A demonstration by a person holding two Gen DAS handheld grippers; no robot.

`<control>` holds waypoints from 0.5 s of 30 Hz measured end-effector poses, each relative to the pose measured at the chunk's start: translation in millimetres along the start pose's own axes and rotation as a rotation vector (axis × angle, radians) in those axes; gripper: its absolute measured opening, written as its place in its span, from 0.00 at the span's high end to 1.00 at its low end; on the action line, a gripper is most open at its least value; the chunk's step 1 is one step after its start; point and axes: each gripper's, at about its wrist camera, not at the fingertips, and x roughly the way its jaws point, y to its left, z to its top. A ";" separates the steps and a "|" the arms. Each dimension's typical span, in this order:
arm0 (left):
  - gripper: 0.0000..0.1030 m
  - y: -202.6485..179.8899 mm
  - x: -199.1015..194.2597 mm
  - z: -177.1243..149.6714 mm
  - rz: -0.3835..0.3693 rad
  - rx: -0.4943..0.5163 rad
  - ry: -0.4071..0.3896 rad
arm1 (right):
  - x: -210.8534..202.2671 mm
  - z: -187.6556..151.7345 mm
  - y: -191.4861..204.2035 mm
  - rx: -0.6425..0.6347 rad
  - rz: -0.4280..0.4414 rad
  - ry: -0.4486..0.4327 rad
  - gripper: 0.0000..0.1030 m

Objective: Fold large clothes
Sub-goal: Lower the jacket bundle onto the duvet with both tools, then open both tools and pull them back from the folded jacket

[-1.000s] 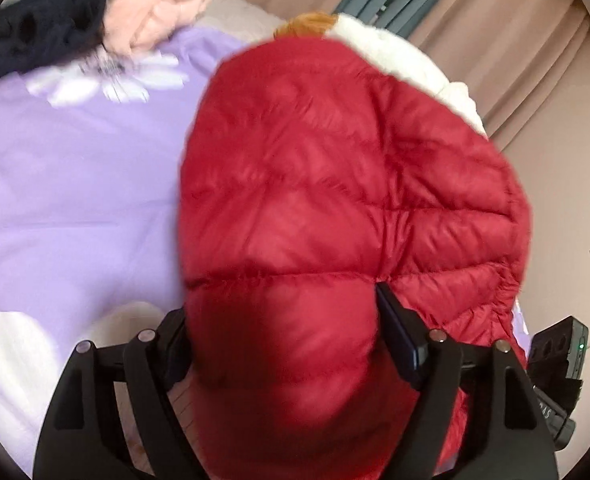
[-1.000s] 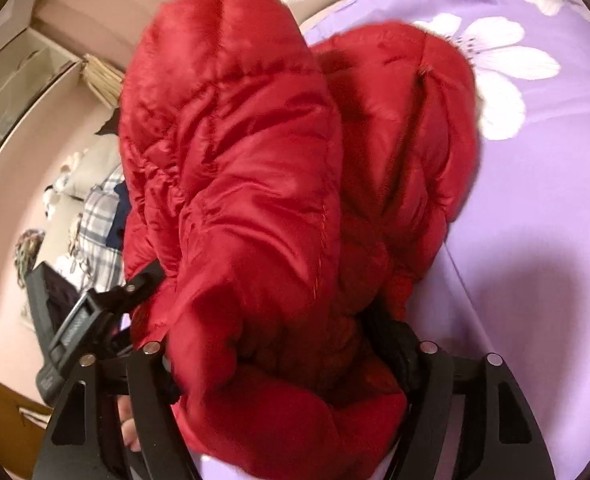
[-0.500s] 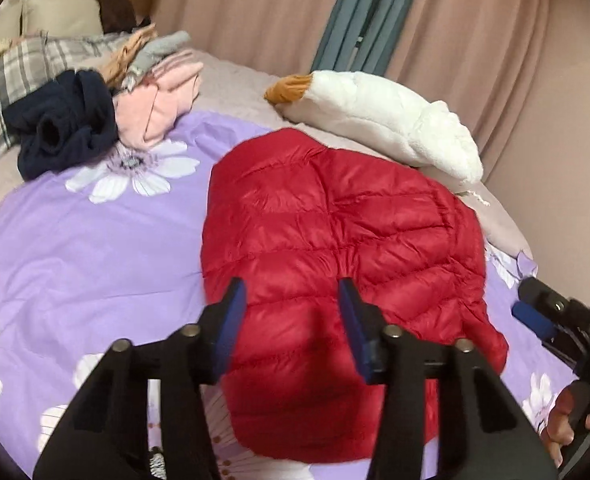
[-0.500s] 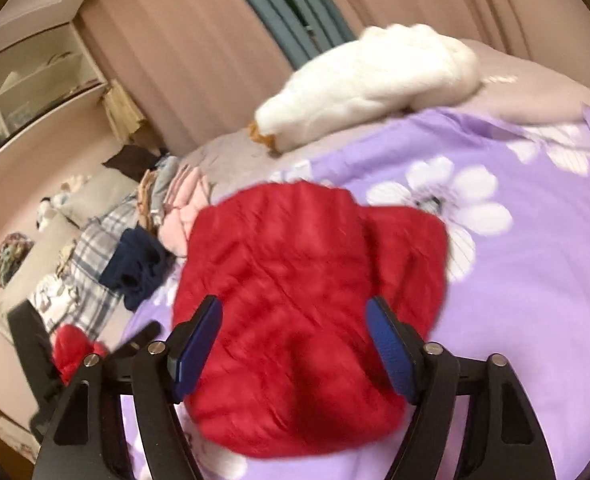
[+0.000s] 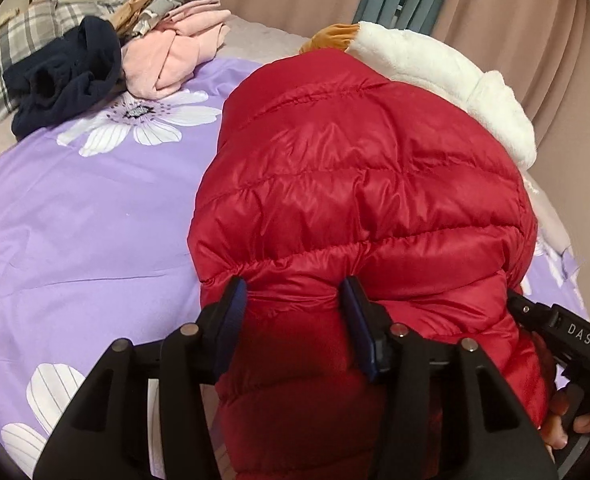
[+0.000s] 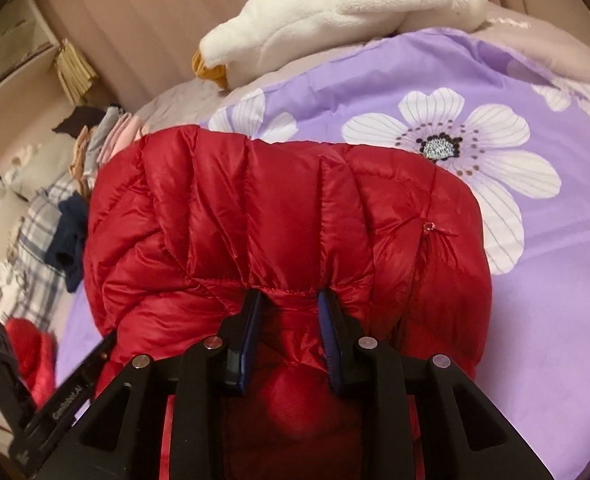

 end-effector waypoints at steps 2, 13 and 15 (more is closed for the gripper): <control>0.53 -1.0 -9.6 0.2 -0.007 -0.011 -0.003 | -8.9 -2.6 -2.0 0.033 0.019 -0.007 0.74; 0.59 -36.5 -170.2 17.5 -0.019 0.076 -0.194 | -146.5 -6.2 25.1 -0.069 0.015 -0.079 0.74; 0.59 -42.9 -208.1 17.5 -0.034 0.083 -0.237 | -183.0 -11.7 34.9 -0.116 0.001 -0.115 0.74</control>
